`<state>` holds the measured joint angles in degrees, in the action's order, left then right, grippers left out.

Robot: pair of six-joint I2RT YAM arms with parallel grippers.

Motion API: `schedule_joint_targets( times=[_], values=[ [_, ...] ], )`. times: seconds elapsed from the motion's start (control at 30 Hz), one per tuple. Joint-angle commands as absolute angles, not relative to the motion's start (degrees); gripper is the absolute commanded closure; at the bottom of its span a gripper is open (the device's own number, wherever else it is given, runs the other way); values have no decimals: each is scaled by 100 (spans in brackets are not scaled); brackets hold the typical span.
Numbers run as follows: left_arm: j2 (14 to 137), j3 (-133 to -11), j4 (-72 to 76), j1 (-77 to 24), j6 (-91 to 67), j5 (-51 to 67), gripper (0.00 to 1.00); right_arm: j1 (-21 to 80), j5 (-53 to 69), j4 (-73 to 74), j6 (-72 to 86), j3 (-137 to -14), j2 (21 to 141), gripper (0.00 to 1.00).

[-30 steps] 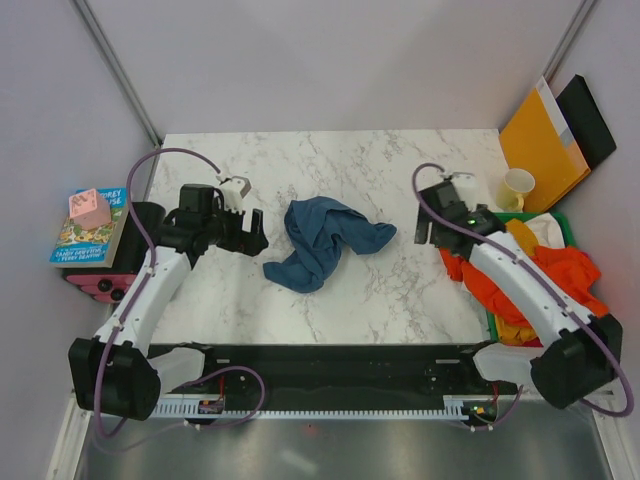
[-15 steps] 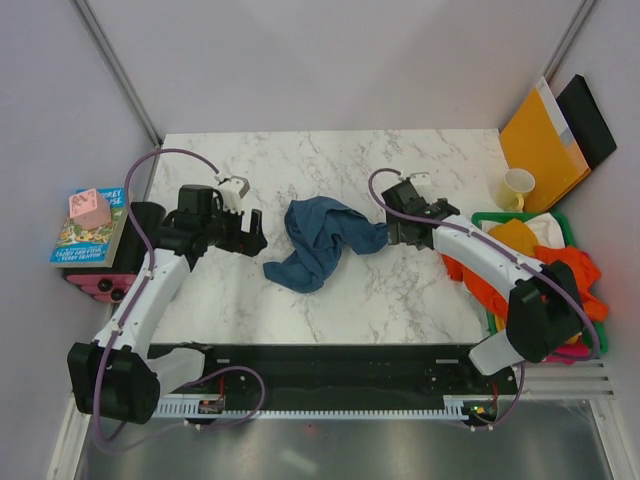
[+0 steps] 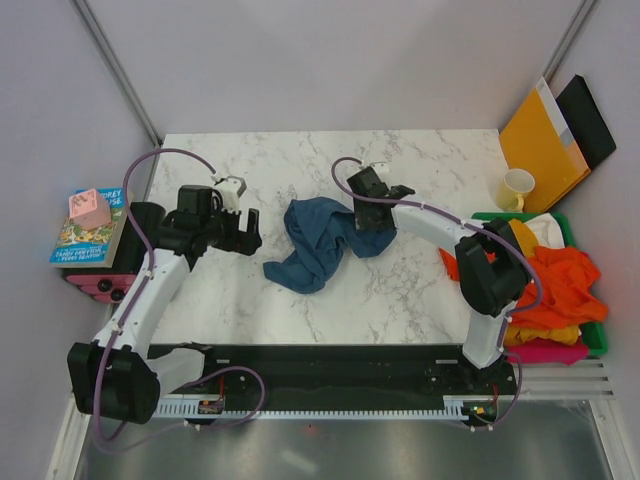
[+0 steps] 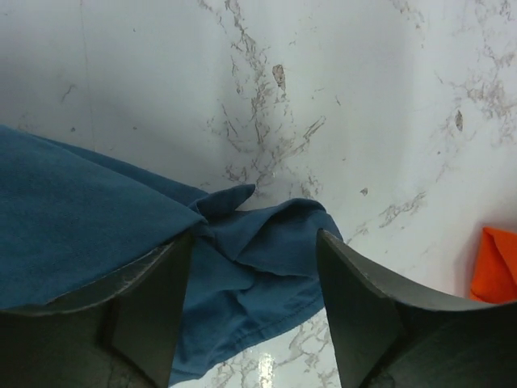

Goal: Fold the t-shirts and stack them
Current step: Flatten the tshirt out

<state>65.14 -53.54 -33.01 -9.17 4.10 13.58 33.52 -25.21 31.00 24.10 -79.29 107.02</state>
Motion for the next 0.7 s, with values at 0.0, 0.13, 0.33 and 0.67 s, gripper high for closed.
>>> schedule_joint_targets(
  times=[0.0, 0.13, 0.33, 0.67],
  values=[
    [6618, -5484, -3313, -826, 527, 1231, 0, 3340, -2522, 2734, 2830, -7559, 10337, 32],
    [6767, -5511, -3279, -756, 492, 1301, 0, 3331, -2531, 2646, 2953, -7217, 10195, 43],
    [6899, -5590, -3287, -747, 483, 1371, 0, 3322, -2435, 2680, 3102, -7005, 10274, 79],
    [6996, -5599, -3261, -747, 457, 1520, 0, 3322, -2698, 2769, 3331, -6601, 10002, 45]
  ],
)
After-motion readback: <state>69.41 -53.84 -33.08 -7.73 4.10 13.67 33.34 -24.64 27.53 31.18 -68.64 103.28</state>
